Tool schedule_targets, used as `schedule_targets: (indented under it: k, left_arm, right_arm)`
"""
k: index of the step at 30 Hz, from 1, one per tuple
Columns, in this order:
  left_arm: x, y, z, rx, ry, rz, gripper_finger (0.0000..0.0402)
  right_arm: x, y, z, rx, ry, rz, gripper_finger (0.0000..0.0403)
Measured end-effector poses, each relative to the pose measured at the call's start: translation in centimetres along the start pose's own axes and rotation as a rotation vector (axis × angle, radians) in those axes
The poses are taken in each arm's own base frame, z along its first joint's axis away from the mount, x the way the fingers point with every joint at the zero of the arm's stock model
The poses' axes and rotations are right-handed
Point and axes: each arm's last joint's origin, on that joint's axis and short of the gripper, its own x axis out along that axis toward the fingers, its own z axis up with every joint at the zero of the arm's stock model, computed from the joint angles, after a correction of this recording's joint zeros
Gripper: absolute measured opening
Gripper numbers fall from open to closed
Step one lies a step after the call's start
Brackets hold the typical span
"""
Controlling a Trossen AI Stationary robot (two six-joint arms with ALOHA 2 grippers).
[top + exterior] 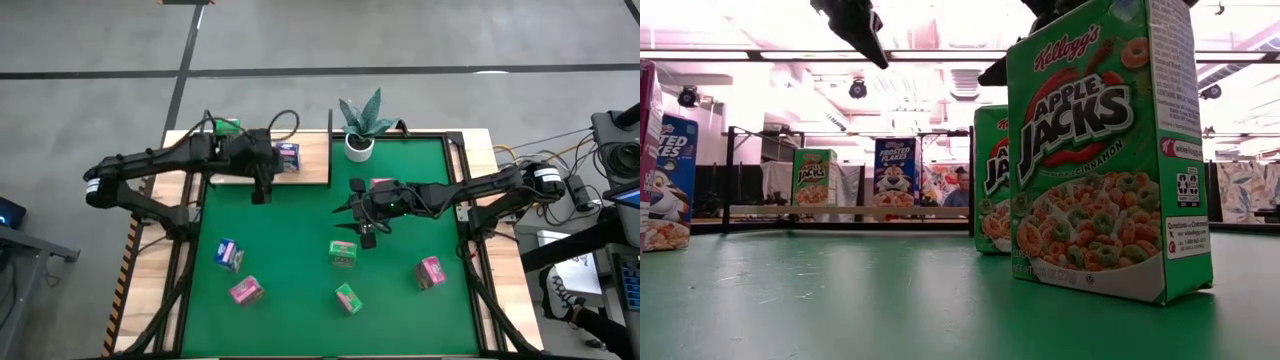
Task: Stack cereal on shelf
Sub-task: Put the top left blue cereal box on the shelf
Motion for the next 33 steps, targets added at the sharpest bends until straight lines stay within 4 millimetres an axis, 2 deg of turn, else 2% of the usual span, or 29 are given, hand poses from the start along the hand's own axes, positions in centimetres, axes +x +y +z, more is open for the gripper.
schedule_targets:
  k: [7, 11, 15, 21, 23, 25, 27, 33]
  left_arm:
    - [0.4, 3.1, -0.8, -0.041, 0.009, 0.002, 0.0000]
    - [0.7, 3.8, -1.0, -0.041, 0.028, 0.015, 0.0007]
    - [1.3, 3.9, -1.0, -0.045, 0.062, 0.046, 0.0053]
    - [3.1, 4.4, -1.2, -0.077, 0.192, 0.199, 0.0165]
    - [4.0, 4.5, -1.2, -0.043, 0.216, 0.176, 0.0199]
    - [4.9, 4.5, -1.3, -0.008, 0.206, 0.065, 0.0224]
    - [5.7, 4.7, -1.3, 0.012, 0.183, -0.026, 0.0239]
    - [7.5, 6.6, -1.6, 0.020, 0.150, -0.032, 0.0246]
  right_arm:
    - [0.0, 0.0, -0.1, -0.038, 0.004, 0.001, 0.0156]
    - [0.0, -0.1, -0.1, -0.052, 0.007, -0.001, 0.0156]
    - [0.0, 0.0, -0.3, -0.053, 0.021, 0.004, 0.0156]
    - [0.0, 0.0, -0.3, -0.059, 0.029, 0.006, 0.0151]
    - [0.0, 0.0, -0.4, -0.064, 0.035, 0.008, 0.0150]
    - [0.0, 0.0, -0.5, -0.072, 0.041, 0.010, 0.0151]
    - [0.0, 0.0, -0.5, -0.075, 0.047, 0.012, 0.0152]
    - [-0.1, -0.2, -1.0, -0.068, 0.085, 0.017, 0.0149]
